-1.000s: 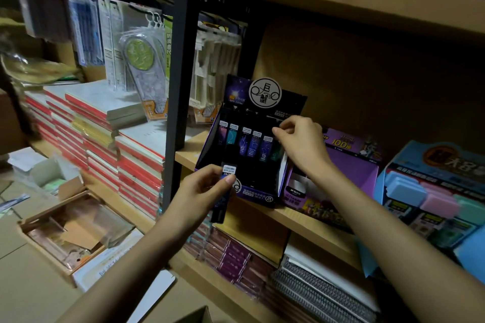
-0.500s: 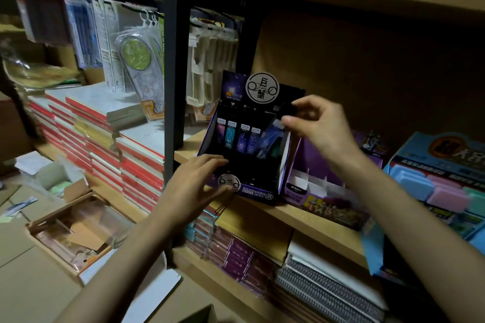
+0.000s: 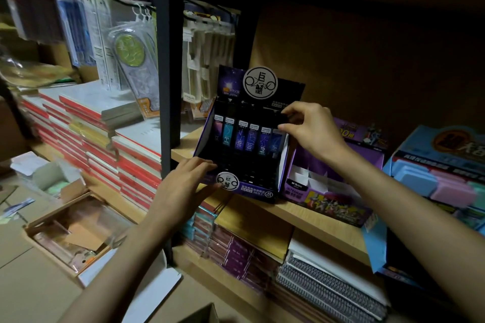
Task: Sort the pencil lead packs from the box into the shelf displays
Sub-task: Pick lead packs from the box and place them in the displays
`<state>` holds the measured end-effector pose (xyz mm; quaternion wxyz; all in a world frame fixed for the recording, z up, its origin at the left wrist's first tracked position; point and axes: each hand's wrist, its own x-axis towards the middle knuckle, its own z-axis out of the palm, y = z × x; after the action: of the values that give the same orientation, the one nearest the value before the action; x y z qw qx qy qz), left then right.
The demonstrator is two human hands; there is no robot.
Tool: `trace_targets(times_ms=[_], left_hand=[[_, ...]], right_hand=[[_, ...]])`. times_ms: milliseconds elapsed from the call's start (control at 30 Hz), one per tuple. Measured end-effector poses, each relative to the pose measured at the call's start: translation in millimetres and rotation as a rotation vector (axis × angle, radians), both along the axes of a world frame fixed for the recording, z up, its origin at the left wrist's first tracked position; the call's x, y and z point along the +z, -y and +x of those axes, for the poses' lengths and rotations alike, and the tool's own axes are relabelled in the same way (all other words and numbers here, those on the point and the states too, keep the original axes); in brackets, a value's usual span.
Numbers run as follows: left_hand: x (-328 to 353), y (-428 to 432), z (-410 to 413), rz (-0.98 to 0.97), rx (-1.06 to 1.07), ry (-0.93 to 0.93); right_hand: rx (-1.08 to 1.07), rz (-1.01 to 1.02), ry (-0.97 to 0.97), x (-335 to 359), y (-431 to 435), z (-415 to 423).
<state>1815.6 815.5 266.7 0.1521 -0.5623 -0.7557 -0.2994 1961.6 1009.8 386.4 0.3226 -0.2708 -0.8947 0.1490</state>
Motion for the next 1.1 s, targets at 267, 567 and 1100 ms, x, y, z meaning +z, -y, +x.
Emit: trace_targets(times_ms=[267,567,1100], left_hand=[[-4.5,1.5,-0.8,0.007,-0.018,0.033],[8.4,25.5,7.9,0.076,-0.054,0.084],[-173.5,192.9,86.0,-0.339,0.244,0.827]], right_hand=[[-0.113,0.49,0.114,-13.0,8.3,1.2],[-0.171,0.564,0.331,-4.1,2.4,-5.2],[0.381,-0.156,0.521,-142.8,168.0,58.7]])
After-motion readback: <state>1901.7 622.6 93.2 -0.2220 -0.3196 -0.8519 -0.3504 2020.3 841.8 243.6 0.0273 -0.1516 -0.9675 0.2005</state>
